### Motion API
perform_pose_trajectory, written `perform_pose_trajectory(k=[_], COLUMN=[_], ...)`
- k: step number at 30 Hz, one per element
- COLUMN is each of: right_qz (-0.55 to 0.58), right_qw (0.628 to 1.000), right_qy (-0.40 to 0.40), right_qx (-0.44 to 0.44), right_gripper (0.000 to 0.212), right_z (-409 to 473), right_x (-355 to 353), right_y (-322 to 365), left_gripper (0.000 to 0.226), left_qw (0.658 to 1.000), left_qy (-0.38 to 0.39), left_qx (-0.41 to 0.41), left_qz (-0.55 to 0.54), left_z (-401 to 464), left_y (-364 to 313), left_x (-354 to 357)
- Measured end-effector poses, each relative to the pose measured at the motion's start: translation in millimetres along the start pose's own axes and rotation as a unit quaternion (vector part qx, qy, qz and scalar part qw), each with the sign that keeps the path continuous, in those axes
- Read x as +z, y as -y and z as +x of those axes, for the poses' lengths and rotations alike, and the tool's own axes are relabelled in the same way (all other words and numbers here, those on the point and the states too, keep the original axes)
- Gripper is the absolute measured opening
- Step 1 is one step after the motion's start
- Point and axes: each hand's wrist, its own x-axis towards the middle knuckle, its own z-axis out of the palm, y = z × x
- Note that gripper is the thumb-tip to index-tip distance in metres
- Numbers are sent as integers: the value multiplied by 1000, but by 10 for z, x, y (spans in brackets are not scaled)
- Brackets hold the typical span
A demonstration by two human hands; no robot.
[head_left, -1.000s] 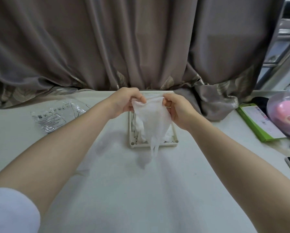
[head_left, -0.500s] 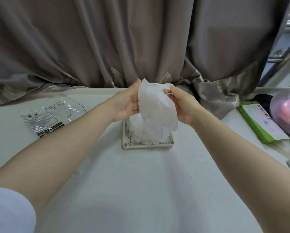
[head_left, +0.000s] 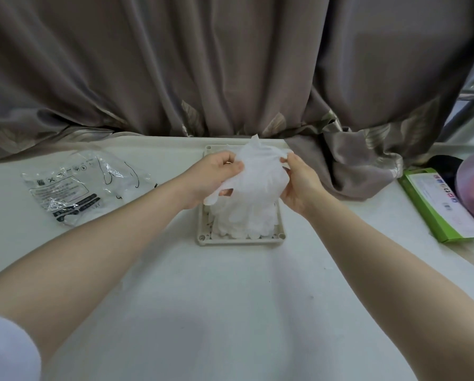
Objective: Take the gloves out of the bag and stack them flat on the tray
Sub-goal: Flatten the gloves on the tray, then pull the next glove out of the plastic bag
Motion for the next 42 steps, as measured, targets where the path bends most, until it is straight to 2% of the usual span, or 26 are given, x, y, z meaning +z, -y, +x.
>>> perform_pose_trajectory(k=[3, 6, 9, 11, 13, 14, 17, 23, 27, 30, 32, 33, 36, 38, 39, 40, 42], right_qz=[35, 46, -14, -95, -192, -217, -221, -215, -223, -288, -379, -437, -595, -653, -681, -713, -763], right_qw=[997, 987, 981, 983, 976, 972, 972, 976, 975, 957, 922, 891, 765, 677, 642, 622, 609], right_qy=[21, 90, 97, 42, -8, -17, -32, -9, 11, 35, 8, -15, -35, -11, 18, 62, 133], right_qx=[61, 125, 168, 149, 105, 91, 67, 36, 13, -21, -80, -119, -244, -339, -353, -317, -169], right_gripper=[23, 31, 29, 23, 25, 25, 25, 25, 24, 26, 31, 38, 52, 52, 59, 73, 106], right_z=[40, 113, 236, 375, 536, 624, 868, 1227, 1322, 1356, 1325, 1285, 977, 805, 762, 737, 734], right_x=[-40, -149, -203, -168, -114, -90, -35, 67, 86, 62, 45, 27, -65, -117, -126, -109, -75], right_y=[-47, -72, -96, -133, -173, -193, -201, -150, -144, -240, -324, -378, -613, -818, -900, -937, -933], left_gripper=[13, 13, 14, 12, 6, 5, 21, 44, 41, 37, 36, 34, 30, 31, 34, 39, 55], left_qw=[999, 989, 976, 983, 986, 984, 971, 975, 963, 944, 932, 924, 885, 856, 842, 830, 812], left_qy=[-7, 62, 104, 75, 39, 25, 13, 17, 11, 12, 0, -12, -50, -34, -15, 6, 38], left_qx=[-37, -93, -144, -161, -148, -139, -98, -14, -24, -13, -3, 5, 71, 107, 104, 83, 8], left_qz=[-30, -97, -123, -49, 60, 107, 216, 220, 267, 330, 363, 382, 458, 505, 528, 551, 582], left_z=[22, 28, 130, 323, 551, 642, 857, 1087, 1168, 1162, 1107, 1074, 995, 987, 1000, 1018, 1047], left_y=[76, 183, 266, 380, 511, 556, 638, 695, 776, 817, 821, 822, 821, 829, 849, 888, 983], left_x=[-40, -80, -117, -155, -193, -208, -268, -402, -489, -508, -503, -501, -436, -343, -299, -264, -254])
